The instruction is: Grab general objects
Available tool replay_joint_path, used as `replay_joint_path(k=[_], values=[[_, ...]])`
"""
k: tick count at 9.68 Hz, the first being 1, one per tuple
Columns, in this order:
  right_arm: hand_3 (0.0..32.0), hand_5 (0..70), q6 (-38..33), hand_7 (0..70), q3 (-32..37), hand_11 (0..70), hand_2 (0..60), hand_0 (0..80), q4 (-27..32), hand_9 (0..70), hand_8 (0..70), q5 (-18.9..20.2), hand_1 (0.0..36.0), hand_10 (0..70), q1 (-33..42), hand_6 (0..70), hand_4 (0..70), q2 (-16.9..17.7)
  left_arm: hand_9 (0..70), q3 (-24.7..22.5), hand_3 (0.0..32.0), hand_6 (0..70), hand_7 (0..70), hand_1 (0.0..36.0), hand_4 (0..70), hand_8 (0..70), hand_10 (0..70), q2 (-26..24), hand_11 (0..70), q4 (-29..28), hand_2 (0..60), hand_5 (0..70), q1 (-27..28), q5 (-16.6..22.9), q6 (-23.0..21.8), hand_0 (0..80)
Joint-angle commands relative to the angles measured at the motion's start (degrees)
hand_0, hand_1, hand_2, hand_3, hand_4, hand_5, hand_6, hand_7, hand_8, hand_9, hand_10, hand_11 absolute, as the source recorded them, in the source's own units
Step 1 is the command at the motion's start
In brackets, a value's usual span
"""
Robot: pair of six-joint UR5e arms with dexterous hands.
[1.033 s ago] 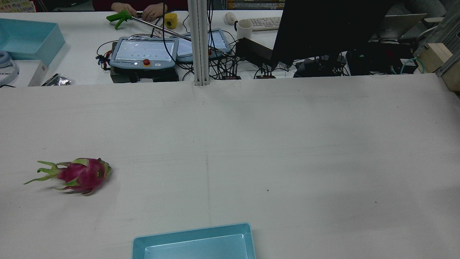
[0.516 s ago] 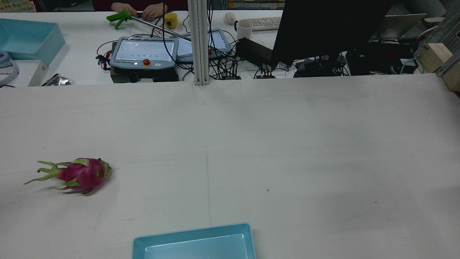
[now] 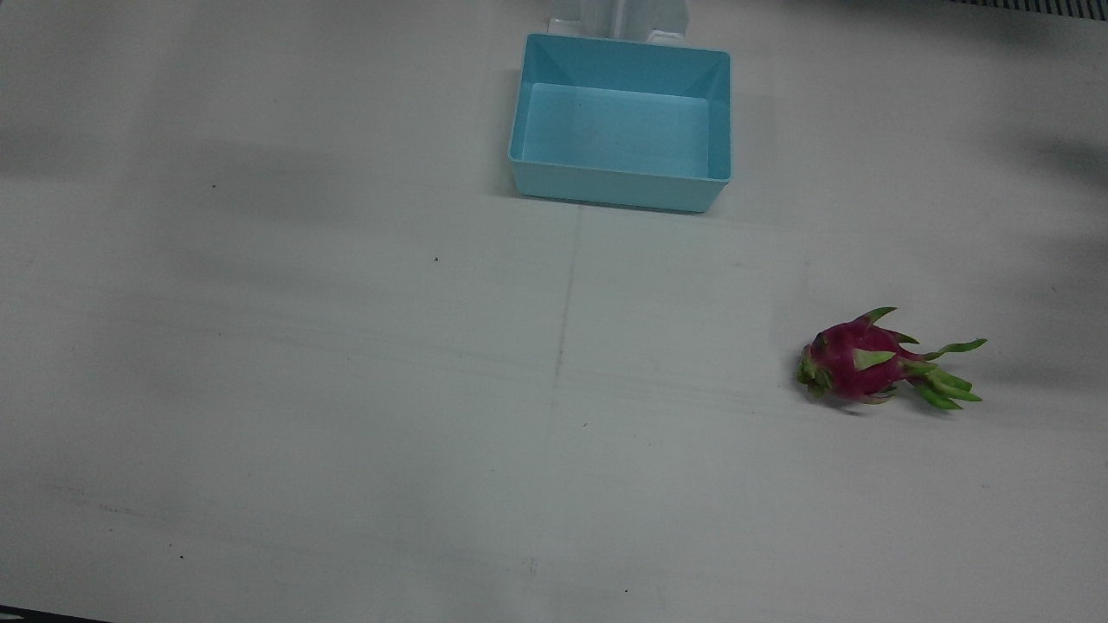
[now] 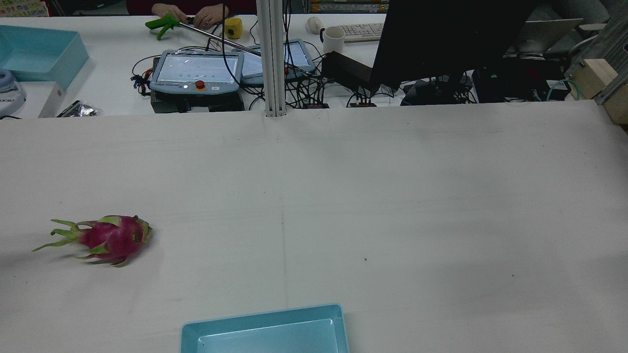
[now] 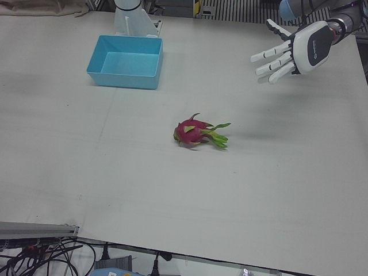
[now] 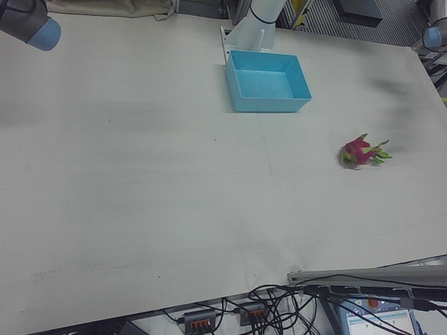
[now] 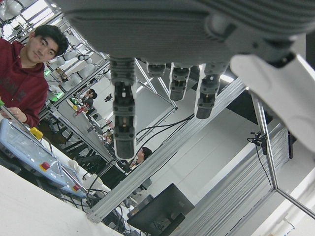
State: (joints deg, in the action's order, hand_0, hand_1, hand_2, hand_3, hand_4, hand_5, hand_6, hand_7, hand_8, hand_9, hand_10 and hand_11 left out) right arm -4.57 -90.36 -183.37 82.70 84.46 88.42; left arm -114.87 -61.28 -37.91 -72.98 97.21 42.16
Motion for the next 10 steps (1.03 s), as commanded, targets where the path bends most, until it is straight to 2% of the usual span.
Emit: replay_joint_path(k=[1,3,4,5,6,7,9,10], values=[[0.0,0.0,0.0,0.0,0.01,0.0,0.0,0.0,0.03,0.0,0.0,0.0,0.0,0.0,0.0,0.0,0.0,0.0,3.5,0.0,0.0,10.5,24.8,12.1,13.0,7.1,4.9,-6.91,8.3,8.27,0.0,20.8,2.13,-0.26,-0.42,55.0],[0.0,0.0,0.0,0.0,0.01,0.0,0.0,0.0,-0.06,0.0,0.0,0.0,0.0,0.0,0.0,0.0,0.0,0.0,3.5,-0.09,0.0,8.5,24.9,14.2,8.6,7.0,2.6,-13.22,5.3,16.43,0.0,23.0,8.52,-0.96,0.9,56.0],[0.0,0.0,0.0,0.0,0.01,0.0,0.0,0.0,0.02,0.0,0.0,0.0,0.0,0.0,0.0,0.0,0.0,0.0,3.3,-0.18,0.0,6.8,23.7,14.6,7.0,6.3,2.2,-16.99,4.7,21.34,0.0,21.6,9.94,-1.14,3.95,56.3],[0.0,0.0,0.0,0.0,0.01,0.0,0.0,0.0,-0.06,0.0,0.0,0.0,0.0,0.0,0.0,0.0,0.0,0.0,2.8,-0.35,3.2,3.4,21.4,16.3,4.2,5.1,0.4,-19.12,2.0,24.96,0.0,20.3,11.7,-1.32,6.07,58.4],[0.0,0.0,0.0,0.0,-0.08,0.0,0.0,0.0,0.02,0.0,0.0,0.0,0.0,0.0,0.0,0.0,0.0,0.0,2.5,-0.44,10.2,0.1,19.5,19.7,0.9,3.6,0.0,-20.18,0.0,27.69,0.0,20.3,12.67,-4.01,10.18,62.7],[0.0,0.0,0.0,0.0,0.01,0.0,0.0,0.0,0.03,0.0,0.0,0.0,0.0,0.0,0.0,0.0,0.0,0.0,1.7,-0.71,17.8,0.0,15.6,20.8,0.0,3.4,0.0,-20.19,0.0,29.11,0.0,16.2,16.08,-7.96,13.88,64.1],[0.0,0.0,0.0,0.0,0.01,0.0,0.0,0.0,0.03,0.0,0.0,0.0,0.0,0.0,0.0,0.0,0.0,0.0,1.2,-1.58,26.6,0.0,13.0,22.0,0.0,4.0,0.0,-21.15,0.0,30.95,0.0,9.8,20.49,-12.46,20.29,67.7],[0.0,0.0,0.0,0.0,0.01,0.0,0.0,0.0,0.03,0.0,0.0,0.0,0.0,0.0,0.0,0.0,0.0,0.0,0.6,-2.63,32.0,0.0,10.4,23.2,0.0,3.9,0.0,-21.94,0.0,32.8,0.0,7.2,21.12,-12.91,26.07,70.0]])
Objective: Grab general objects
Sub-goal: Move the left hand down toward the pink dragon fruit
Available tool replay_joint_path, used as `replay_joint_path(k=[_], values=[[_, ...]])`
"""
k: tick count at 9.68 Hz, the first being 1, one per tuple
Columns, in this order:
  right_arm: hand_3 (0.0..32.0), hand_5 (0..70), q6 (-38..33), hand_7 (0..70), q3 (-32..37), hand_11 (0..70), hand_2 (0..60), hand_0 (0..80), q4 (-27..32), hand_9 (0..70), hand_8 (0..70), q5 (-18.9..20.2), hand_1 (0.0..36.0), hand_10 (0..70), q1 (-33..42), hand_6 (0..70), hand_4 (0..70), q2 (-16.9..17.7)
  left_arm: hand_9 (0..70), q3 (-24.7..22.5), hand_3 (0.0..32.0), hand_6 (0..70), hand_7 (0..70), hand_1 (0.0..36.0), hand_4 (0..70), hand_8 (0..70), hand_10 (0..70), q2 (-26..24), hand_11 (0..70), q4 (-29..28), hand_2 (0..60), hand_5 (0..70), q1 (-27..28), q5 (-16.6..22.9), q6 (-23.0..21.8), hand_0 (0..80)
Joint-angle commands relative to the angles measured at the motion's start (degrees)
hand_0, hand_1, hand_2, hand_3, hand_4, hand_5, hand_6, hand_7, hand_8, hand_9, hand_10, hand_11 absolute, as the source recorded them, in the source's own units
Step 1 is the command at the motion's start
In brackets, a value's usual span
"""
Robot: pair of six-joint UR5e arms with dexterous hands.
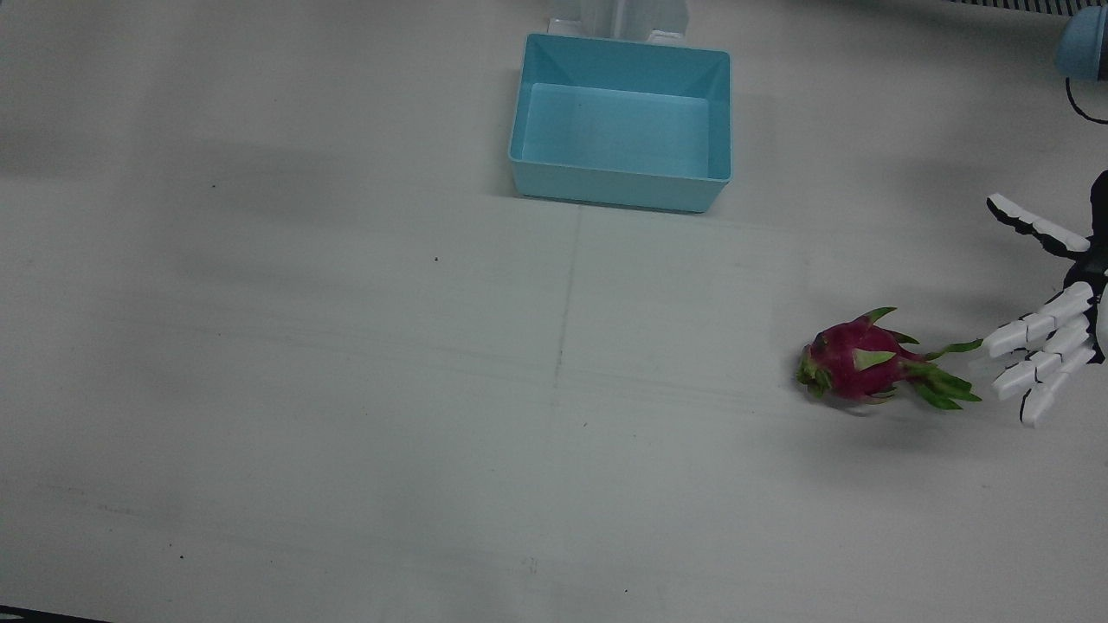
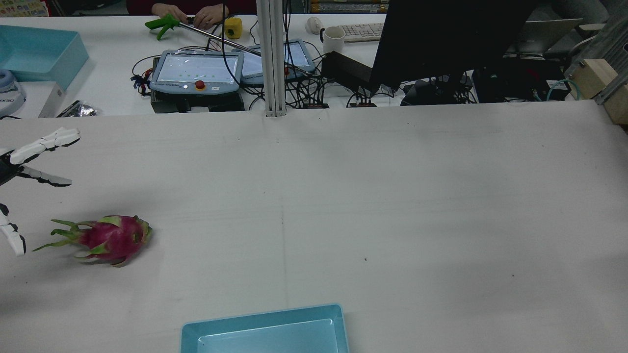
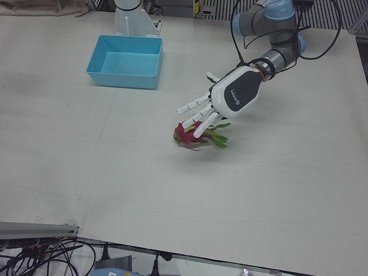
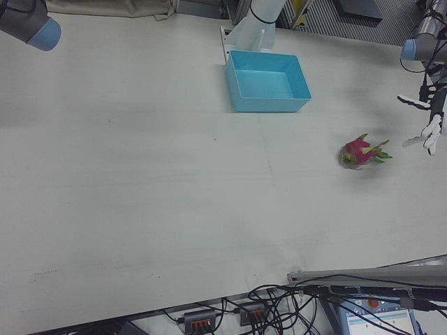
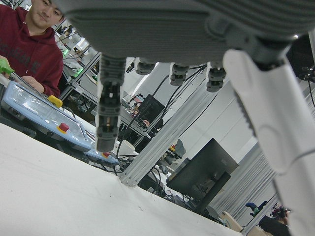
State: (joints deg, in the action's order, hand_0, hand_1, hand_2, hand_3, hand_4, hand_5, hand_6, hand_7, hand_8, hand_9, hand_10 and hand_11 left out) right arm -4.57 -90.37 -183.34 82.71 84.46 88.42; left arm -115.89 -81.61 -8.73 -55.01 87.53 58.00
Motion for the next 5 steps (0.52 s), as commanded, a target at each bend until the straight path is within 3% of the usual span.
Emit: replay_joint_path(k=[1,2,3,5], values=[[0.0,0.0,0.0,0.0,0.02,0.0,0.0,0.0,0.0,0.0,0.0,0.0,0.0,0.0,0.0,0.0,0.0,0.0,0.4,-2.66,32.0,0.0,9.1,24.4,0.0,3.6,0.0,-1.62,0.0,5.29,0.0,5.6,3.15,-3.76,13.34,72.4],[0.0,0.0,0.0,0.0,0.02,0.0,0.0,0.0,-0.08,0.0,0.0,0.0,0.0,0.0,0.0,0.0,0.0,0.0,0.3,-2.85,32.0,0.0,8.7,24.4,0.0,3.6,0.0,-1.62,0.0,7.48,0.0,4.8,4.11,-6.03,14.24,71.2],[0.0,0.0,0.0,0.0,0.02,0.0,0.0,0.0,0.0,0.0,0.0,0.0,0.0,0.0,0.0,0.0,0.0,0.0,0.2,-2.76,32.0,0.0,8.2,23.0,0.0,3.5,0.0,-1.62,0.0,8.46,0.0,3.9,5.6,-9.18,15.38,64.8],[0.0,0.0,0.0,0.0,-0.07,0.0,0.0,0.0,0.0,0.0,0.0,0.0,0.0,0.0,0.0,0.0,0.0,0.0,0.2,-3.29,32.0,0.0,8.2,22.3,0.0,3.7,0.0,-1.45,0.0,6.02,0.0,3.0,5.62,-9.92,17.58,62.9]])
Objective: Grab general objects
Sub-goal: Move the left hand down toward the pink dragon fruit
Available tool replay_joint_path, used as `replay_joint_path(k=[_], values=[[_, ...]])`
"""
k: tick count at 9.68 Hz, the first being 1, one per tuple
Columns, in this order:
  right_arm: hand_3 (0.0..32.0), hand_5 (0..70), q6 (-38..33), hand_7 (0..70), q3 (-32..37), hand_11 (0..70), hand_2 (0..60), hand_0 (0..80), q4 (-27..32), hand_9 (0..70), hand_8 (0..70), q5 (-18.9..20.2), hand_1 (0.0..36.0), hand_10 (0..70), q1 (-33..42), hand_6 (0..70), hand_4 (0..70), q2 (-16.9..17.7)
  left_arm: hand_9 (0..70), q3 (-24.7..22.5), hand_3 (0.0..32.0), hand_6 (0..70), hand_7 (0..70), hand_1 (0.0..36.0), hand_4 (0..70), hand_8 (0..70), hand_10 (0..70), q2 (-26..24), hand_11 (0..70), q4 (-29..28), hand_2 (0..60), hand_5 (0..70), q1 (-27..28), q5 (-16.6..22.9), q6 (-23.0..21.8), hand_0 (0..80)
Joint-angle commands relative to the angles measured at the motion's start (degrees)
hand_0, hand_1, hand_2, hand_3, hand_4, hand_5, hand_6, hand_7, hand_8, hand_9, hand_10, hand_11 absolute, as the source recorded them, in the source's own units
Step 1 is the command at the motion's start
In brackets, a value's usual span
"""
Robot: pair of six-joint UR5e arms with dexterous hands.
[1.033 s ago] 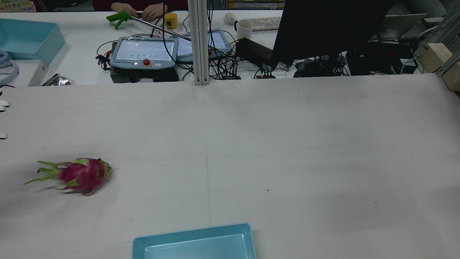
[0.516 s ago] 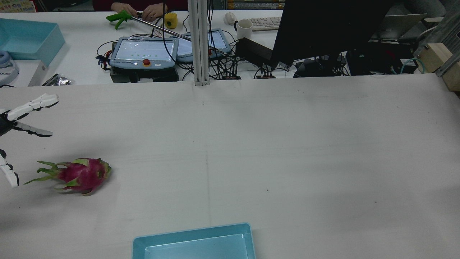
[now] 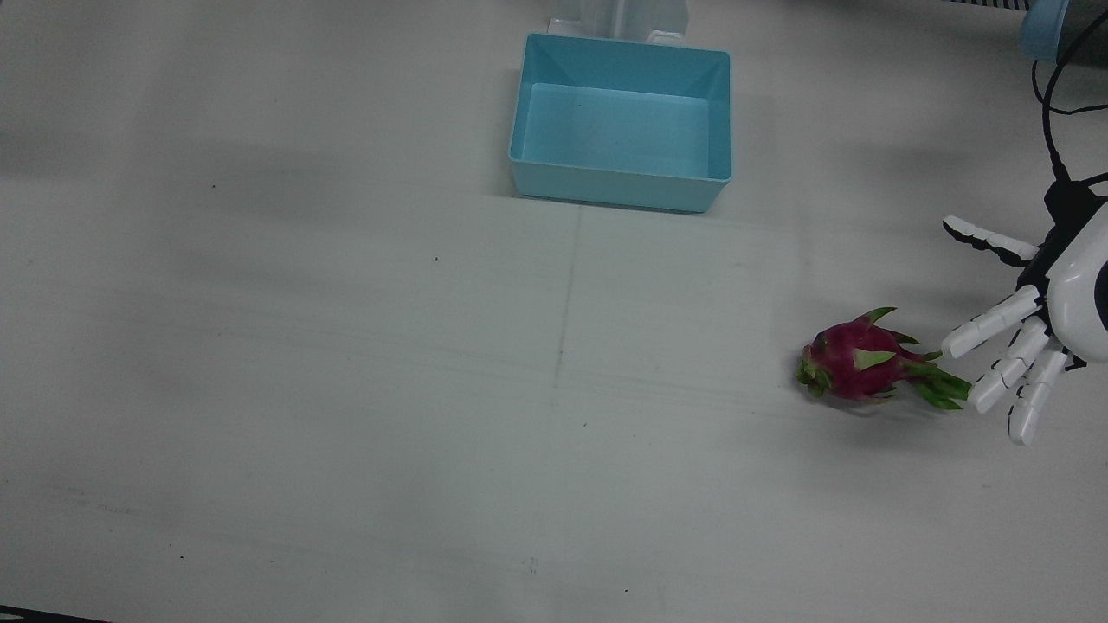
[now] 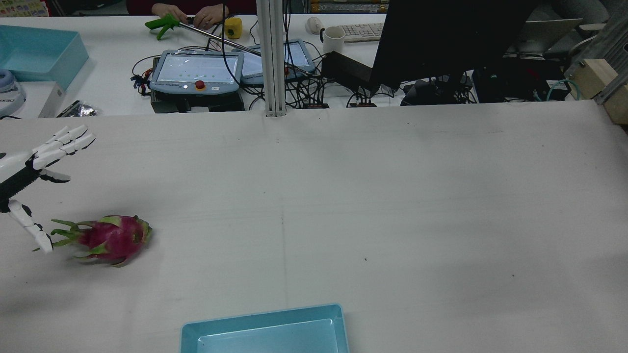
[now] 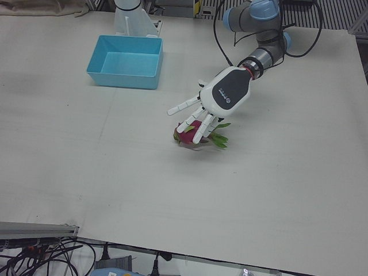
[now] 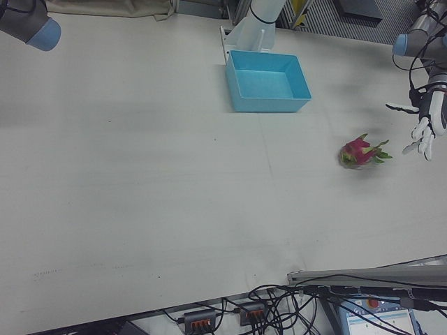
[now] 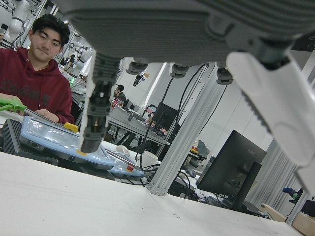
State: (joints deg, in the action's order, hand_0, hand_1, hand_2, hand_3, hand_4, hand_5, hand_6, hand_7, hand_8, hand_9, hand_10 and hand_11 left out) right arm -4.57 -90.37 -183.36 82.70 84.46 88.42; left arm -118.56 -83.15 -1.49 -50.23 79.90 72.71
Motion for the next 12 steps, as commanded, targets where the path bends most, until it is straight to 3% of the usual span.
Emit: replay_joint_path(k=[1,3,4,5,7,8,9,10,12], values=[[0.0,0.0,0.0,0.0,-0.07,0.0,0.0,0.0,0.02,0.0,0.0,0.0,0.0,0.0,0.0,0.0,0.0,0.0,0.0,-0.62,32.0,0.0,7.1,22.7,0.0,2.7,0.0,0.53,0.0,-4.62,0.0,2.4,1.8,-2.3,3.58,63.1],[0.0,0.0,0.0,0.0,0.1,0.0,0.0,0.0,0.02,0.0,0.0,0.0,0.0,0.0,0.0,0.0,0.0,0.0,0.0,-0.53,32.0,0.0,5.5,21.2,0.0,1.0,0.0,2.36,0.0,-12.52,0.0,0.0,6.53,-3.69,9.09,59.9],[0.0,0.0,-0.09,0.0,0.11,0.0,0.0,0.0,0.02,0.0,0.0,0.0,0.0,0.0,0.0,0.0,0.0,0.0,0.0,-0.44,32.0,0.0,7.3,18.6,0.0,1.7,0.0,3.51,0.0,-15.96,0.0,0.0,8.12,-3.79,11.47,56.6],[0.0,0.0,-0.09,0.0,0.11,0.0,0.0,0.0,0.02,0.0,0.0,0.0,0.0,0.0,0.0,0.0,0.0,0.0,0.1,-0.27,32.0,0.0,7.8,18.4,0.0,2.4,0.0,3.52,0.0,-16.52,0.0,1.0,8.57,-4.05,12.97,56.3],[0.0,0.0,0.0,0.0,0.11,0.0,0.0,0.0,0.02,0.0,0.0,0.0,0.0,0.0,0.0,0.0,0.0,0.0,0.0,0.43,32.0,0.0,6.5,21.7,0.0,2.9,0.0,2.39,0.0,-11.64,0.0,3.6,9.88,-11.04,15.17,60.0],[0.0,0.0,-0.09,0.0,0.11,0.0,0.0,0.0,0.02,0.0,0.0,0.0,0.0,0.0,0.0,0.0,0.0,0.0,0.0,0.52,32.0,0.0,5.4,26.7,0.0,3.0,0.0,0.81,0.0,-6.21,0.0,2.2,11.28,-13.43,15.88,72.8],[0.0,0.0,0.0,0.0,0.11,0.0,0.0,0.0,0.02,0.0,0.0,0.0,0.0,0.0,0.0,0.0,0.0,0.0,0.0,0.61,32.0,0.0,5.2,29.6,0.0,2.5,0.0,-0.07,0.0,-2.85,0.0,1.9,12.51,-15.81,15.89,80.0],[0.0,0.0,0.0,0.0,0.02,0.0,0.0,0.0,0.02,0.0,0.0,0.0,0.0,0.0,0.0,0.0,0.0,0.0,0.0,0.61,32.0,0.0,4.9,27.8,0.0,2.1,0.0,-0.69,0.0,-0.55,0.0,2.4,13.66,-18.18,15.71,73.8],[0.0,0.0,0.0,0.0,0.02,0.0,0.0,0.0,0.02,0.0,0.0,0.0,0.0,0.0,0.0,0.0,0.0,0.0,0.0,2.1,32.0,0.0,6.1,27.7,0.0,2.1,0.0,-3.24,0.0,4.55,0.0,2.4,13.93,-18.73,15.28,72.4]])
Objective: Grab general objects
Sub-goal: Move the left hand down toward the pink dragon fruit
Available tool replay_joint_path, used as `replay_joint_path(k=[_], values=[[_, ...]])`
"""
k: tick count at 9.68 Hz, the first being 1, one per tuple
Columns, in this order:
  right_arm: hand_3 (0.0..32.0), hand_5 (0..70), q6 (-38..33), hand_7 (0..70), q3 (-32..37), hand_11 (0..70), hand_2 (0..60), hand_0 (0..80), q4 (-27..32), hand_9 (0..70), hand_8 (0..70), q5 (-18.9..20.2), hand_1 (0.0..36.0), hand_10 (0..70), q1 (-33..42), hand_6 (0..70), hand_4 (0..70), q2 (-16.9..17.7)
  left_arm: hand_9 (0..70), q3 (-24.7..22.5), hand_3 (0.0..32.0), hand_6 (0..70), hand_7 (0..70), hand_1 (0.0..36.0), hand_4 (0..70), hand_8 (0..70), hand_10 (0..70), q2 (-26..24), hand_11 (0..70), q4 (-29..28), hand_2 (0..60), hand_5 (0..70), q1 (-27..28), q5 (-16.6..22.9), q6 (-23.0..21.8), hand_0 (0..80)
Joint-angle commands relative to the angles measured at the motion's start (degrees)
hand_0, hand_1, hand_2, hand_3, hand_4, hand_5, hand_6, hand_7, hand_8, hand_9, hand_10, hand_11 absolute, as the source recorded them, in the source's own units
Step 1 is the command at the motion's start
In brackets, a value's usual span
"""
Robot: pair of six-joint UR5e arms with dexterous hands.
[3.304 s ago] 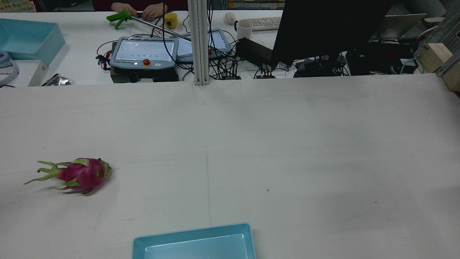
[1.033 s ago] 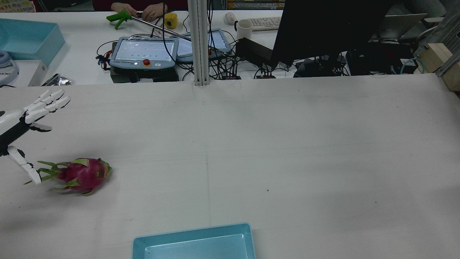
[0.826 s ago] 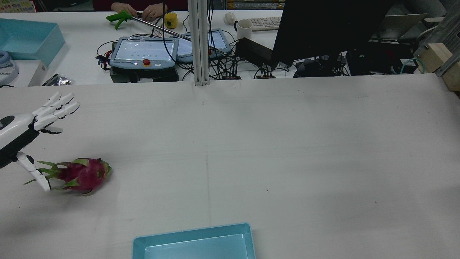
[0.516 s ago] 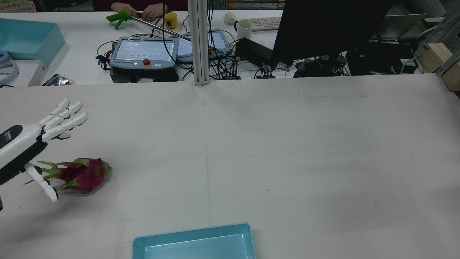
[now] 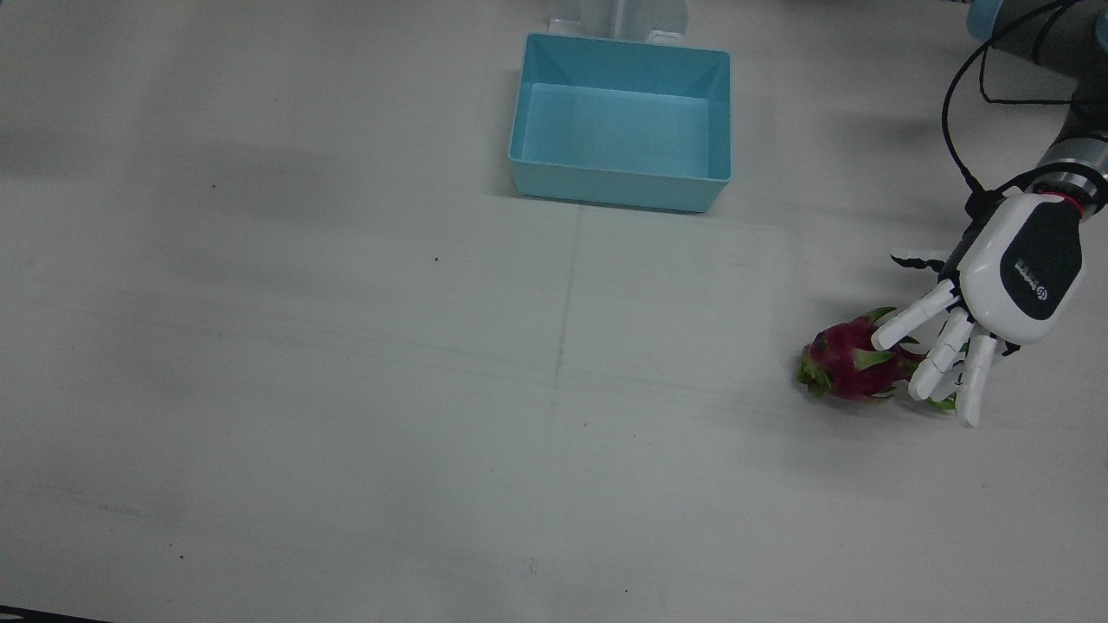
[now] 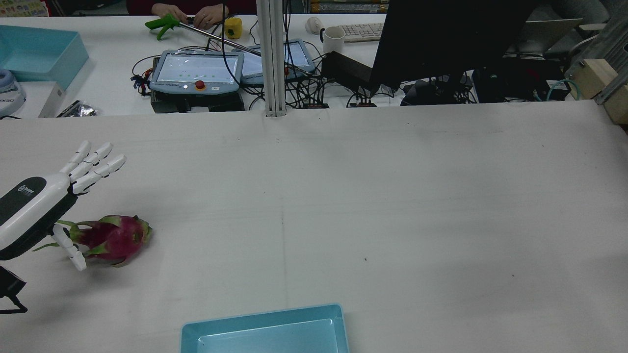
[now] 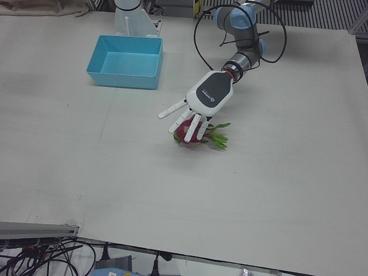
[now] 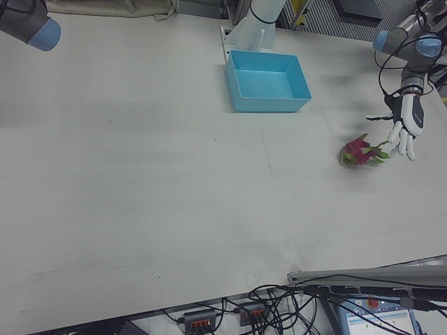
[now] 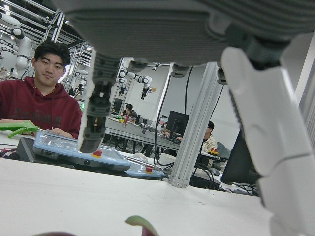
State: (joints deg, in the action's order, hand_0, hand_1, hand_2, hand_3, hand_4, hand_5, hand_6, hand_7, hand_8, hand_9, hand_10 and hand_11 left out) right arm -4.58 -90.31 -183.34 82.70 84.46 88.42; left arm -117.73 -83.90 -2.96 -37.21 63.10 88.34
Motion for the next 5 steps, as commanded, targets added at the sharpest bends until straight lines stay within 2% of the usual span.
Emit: replay_joint_path(k=[1,4,5], values=[[0.0,0.0,0.01,0.0,-0.04,0.0,0.0,0.0,0.0,0.0,0.0,0.0,0.0,0.0,0.0,0.0,0.0,0.0,0.0,1.19,32.0,0.0,5.2,27.3,0.0,1.9,0.0,-2.5,0.0,7.69,0.0,0.5,0.91,-1.93,-1.06,70.6],[0.0,0.0,0.01,0.0,-0.04,0.0,0.0,0.0,0.0,0.0,0.0,0.0,0.0,0.0,0.0,0.0,0.0,0.0,0.0,3.03,32.0,0.0,1.3,27.1,0.0,1.1,0.0,-3.11,0.0,7.88,0.0,0.0,1.0,-2.97,-1.33,67.3],[0.0,0.0,0.01,0.0,0.05,0.0,0.0,0.0,0.0,0.0,0.0,0.0,0.0,0.0,0.0,0.0,0.0,0.0,0.0,3.81,32.0,0.0,0.1,26.0,0.0,0.6,0.0,-3.11,0.0,7.19,0.0,0.0,0.91,-3.33,-1.24,63.4]])
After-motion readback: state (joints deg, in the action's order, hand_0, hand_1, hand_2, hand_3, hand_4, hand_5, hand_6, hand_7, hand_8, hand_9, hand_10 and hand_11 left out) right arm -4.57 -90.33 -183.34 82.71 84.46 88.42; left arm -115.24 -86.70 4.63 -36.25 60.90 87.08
